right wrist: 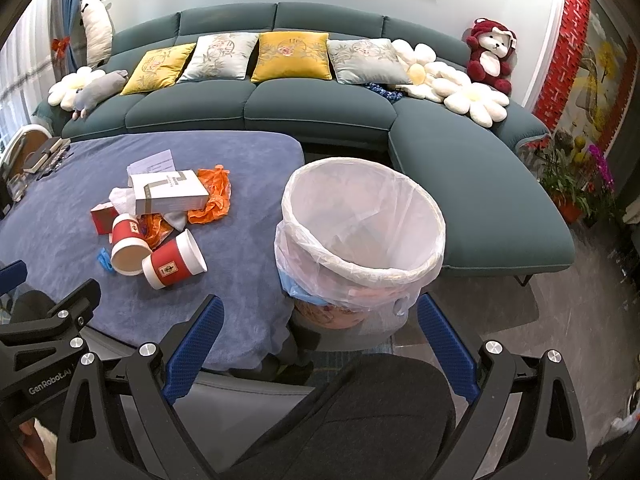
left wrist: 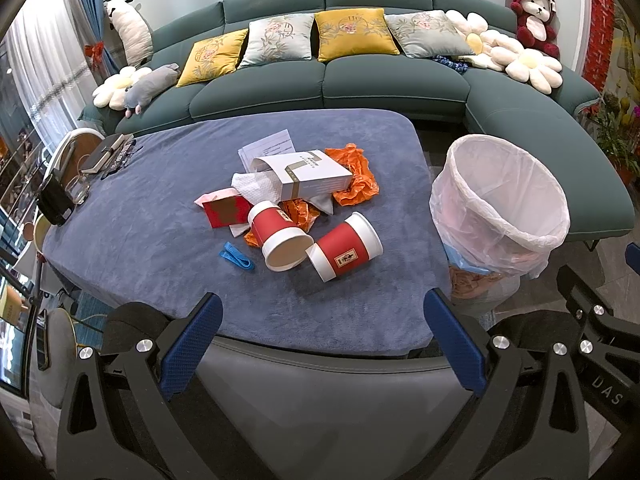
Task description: Collect trash
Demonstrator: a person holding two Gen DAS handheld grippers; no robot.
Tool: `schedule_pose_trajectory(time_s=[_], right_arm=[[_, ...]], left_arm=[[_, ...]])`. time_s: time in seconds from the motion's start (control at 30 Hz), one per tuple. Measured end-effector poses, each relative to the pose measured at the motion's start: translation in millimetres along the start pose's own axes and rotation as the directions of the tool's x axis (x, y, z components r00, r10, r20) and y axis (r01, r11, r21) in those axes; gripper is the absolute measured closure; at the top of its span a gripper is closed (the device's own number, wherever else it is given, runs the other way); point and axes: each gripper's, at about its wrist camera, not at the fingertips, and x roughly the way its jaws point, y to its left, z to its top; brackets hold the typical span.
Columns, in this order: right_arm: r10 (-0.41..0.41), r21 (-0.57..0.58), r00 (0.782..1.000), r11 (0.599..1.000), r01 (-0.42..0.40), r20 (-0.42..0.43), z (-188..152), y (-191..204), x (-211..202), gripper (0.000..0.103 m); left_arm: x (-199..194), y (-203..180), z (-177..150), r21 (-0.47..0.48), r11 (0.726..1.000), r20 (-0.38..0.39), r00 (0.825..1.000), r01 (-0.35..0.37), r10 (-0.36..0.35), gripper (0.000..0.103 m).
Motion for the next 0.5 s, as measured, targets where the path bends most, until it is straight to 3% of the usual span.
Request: schedule_pose_trajectory(time_s=[0.5], right_arm=[[0.002,-0.001,1.000,1.000,-0.002,0.001,0.7,-0.9,-0.4,0.010]], left_arm=[[0.5,0.4,-0.7,0.003,1.000,0.003,1.000,0.000,0.000,0.007]])
